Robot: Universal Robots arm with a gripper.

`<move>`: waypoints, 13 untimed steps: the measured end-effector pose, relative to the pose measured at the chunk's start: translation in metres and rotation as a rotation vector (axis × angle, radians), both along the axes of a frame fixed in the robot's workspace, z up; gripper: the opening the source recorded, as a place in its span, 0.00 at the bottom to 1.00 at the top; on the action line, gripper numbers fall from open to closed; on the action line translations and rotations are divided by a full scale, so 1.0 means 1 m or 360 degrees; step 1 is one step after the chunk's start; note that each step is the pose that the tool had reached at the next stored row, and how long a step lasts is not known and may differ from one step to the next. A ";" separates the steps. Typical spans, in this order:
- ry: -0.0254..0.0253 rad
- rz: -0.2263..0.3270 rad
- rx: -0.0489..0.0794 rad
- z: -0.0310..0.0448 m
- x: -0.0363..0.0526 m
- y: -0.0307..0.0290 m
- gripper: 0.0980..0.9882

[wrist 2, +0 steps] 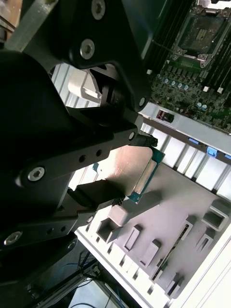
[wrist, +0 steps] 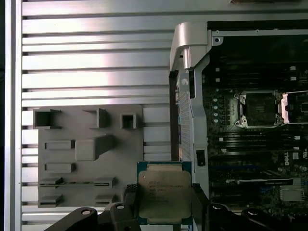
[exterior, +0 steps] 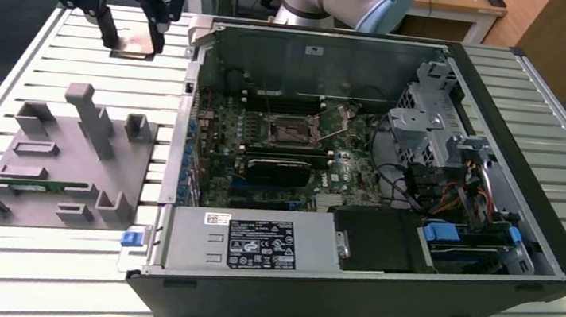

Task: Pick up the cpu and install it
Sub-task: 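Pick up the cpu and move it towards the insertion slot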

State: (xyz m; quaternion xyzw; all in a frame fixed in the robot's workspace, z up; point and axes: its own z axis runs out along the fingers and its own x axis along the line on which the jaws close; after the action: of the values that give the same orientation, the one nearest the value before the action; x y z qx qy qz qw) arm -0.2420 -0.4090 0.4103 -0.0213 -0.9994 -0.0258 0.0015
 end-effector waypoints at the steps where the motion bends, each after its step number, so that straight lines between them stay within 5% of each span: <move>1: 0.00000 0.0000 0.0000 0.0000 0.0010 0.0000 0.48; 13: 0.00000 0.0000 0.0000 0.0000 0.0144 0.0000 0.48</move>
State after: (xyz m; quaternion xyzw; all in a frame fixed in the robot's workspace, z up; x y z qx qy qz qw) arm -0.2275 -0.4090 0.4103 -0.0214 -0.9994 -0.0257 0.0015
